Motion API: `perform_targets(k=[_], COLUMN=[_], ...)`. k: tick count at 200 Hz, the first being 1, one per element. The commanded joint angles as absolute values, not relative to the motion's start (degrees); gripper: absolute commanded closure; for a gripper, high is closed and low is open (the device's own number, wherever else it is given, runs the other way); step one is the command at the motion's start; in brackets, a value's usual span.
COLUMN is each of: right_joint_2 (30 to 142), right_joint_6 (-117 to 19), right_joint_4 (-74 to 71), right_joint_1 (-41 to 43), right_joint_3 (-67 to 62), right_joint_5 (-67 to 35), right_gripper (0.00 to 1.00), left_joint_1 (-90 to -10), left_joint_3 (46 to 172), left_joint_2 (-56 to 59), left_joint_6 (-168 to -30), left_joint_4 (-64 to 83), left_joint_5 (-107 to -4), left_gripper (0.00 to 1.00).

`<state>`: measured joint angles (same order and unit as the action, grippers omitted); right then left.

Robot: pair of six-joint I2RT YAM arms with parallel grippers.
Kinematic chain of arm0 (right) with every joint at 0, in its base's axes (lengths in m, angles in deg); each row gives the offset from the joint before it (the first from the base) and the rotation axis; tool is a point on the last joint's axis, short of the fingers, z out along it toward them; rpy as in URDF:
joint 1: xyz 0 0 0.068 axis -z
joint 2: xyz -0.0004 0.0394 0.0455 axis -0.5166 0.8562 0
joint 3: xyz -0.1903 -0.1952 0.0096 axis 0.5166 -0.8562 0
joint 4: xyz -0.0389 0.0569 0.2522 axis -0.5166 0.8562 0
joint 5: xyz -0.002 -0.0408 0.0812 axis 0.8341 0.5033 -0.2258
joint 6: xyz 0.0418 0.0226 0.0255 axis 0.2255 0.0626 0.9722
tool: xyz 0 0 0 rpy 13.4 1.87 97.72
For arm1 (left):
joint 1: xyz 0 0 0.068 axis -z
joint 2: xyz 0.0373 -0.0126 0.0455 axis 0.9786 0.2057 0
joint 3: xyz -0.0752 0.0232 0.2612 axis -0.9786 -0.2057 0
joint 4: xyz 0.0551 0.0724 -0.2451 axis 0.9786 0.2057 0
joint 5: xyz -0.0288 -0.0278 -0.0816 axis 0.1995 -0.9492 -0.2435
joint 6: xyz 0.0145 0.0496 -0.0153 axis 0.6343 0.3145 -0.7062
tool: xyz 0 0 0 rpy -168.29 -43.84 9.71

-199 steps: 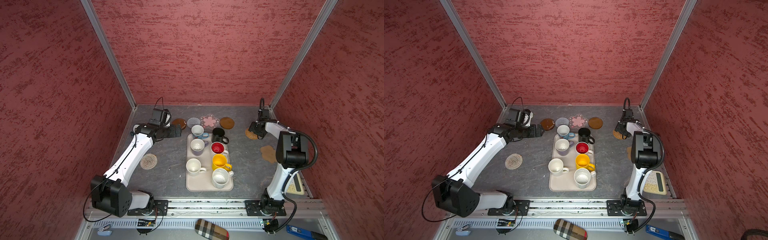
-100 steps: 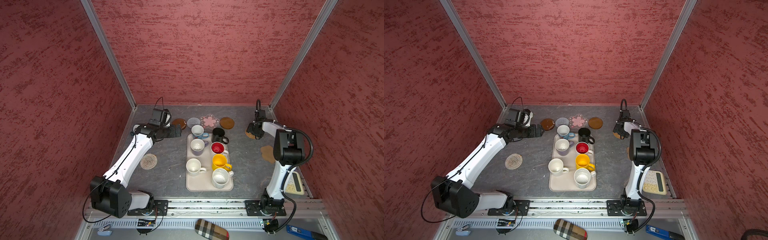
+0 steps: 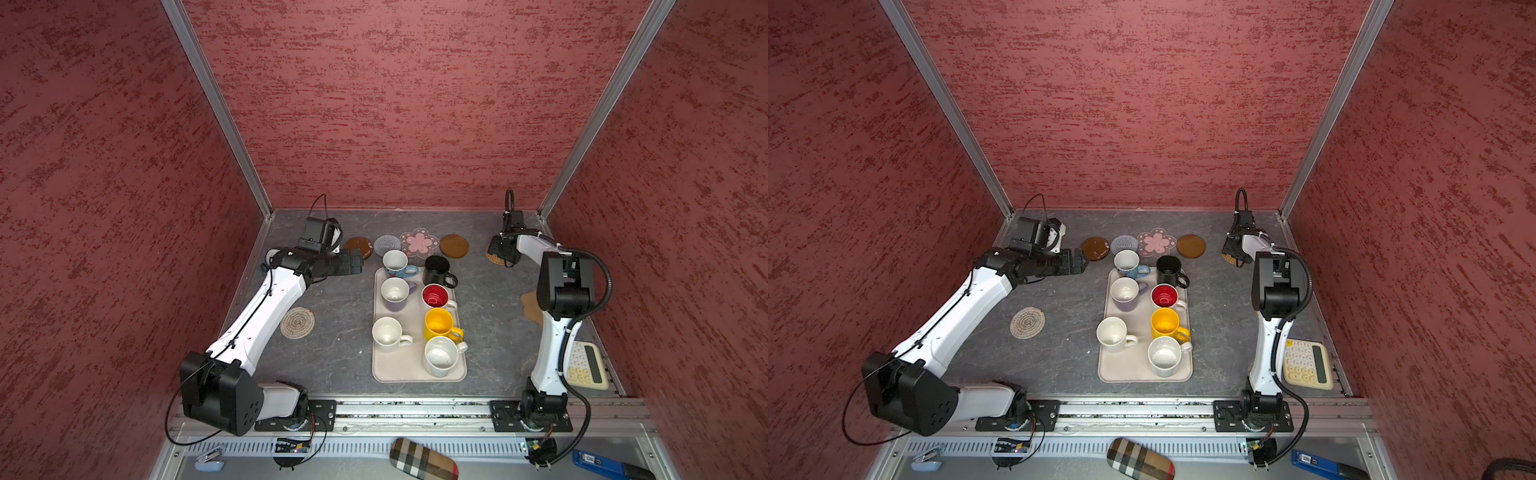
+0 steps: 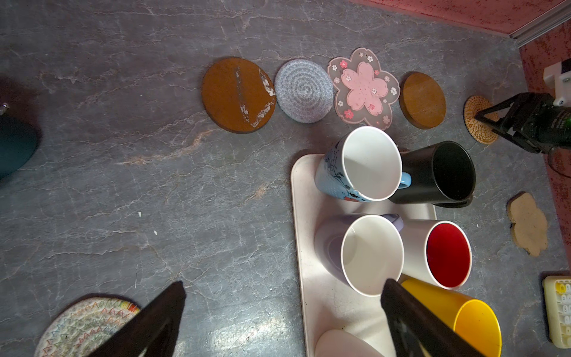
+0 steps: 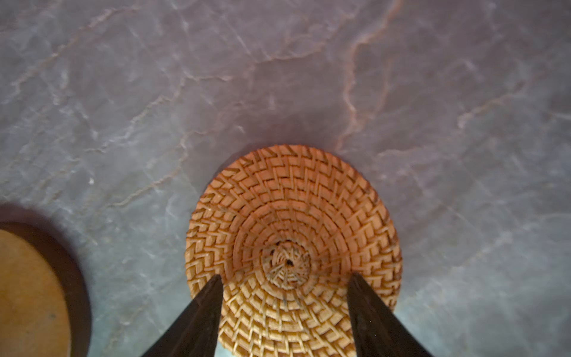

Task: Place cups on coasters
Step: Move the coaster to the top-right of the table.

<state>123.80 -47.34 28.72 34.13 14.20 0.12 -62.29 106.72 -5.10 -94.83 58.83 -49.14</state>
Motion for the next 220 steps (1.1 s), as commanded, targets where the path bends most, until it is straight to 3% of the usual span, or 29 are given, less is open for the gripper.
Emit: perform_targets(k=[1, 99, 220], right_joint_2=[128.1, 133.43, 128.31], right_joint_6=[-47.29, -45.94, -45.88], right_joint_4=[32.03, 35.47, 32.04], right_joint_1=[32.51, 29.27, 29.13], right_joint_3=[16.5, 25.03, 15.23], right_joint_5=[-1.44, -0.87, -0.56], right_gripper=[0.35, 0.35, 0.35], left_joint_1=[-62.04, -62.57, -62.31], left_joint_3=[106.47, 106.46, 106.29], left_joint_2=[-4.54, -4.53, -5.23], left_joint_6=[-93.77, -93.86, -93.77], left_joint_4=[59.57, 59.36, 59.38], left_joint_5=[-48.67, -49.76, -49.6], left_gripper=[0.01, 0.01, 0.01])
